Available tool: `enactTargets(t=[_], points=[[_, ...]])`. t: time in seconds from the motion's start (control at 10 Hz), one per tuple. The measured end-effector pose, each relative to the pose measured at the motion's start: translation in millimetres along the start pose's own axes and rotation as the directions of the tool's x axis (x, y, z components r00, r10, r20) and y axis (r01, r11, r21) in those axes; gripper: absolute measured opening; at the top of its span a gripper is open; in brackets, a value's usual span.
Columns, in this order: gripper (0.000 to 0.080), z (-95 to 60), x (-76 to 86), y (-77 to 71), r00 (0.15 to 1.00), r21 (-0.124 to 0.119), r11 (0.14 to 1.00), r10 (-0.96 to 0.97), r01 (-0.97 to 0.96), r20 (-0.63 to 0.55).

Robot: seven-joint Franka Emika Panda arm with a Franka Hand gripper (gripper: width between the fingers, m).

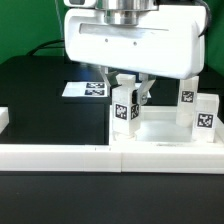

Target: Assemble square table

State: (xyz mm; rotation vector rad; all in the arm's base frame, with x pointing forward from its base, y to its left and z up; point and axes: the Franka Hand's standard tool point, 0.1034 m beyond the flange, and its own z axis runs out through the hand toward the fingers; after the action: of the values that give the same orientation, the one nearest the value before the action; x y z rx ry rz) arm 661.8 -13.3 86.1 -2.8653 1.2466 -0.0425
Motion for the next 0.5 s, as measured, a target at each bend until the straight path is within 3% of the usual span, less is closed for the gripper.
enactTargets(t=[0.2,0.3,0.5], points=[[0.0288,1.0,3.5,-3.0,0.961,0.035,0.96,0.277,-0.276,-0.015],[0.0288,1.3,3.4,-3.6,0.902,0.062,0.9,0.432,-0.432,-0.001],[0.029,1.9,1.4,1.6,0.761,0.139,0.751,0.648,-0.646,0.033]])
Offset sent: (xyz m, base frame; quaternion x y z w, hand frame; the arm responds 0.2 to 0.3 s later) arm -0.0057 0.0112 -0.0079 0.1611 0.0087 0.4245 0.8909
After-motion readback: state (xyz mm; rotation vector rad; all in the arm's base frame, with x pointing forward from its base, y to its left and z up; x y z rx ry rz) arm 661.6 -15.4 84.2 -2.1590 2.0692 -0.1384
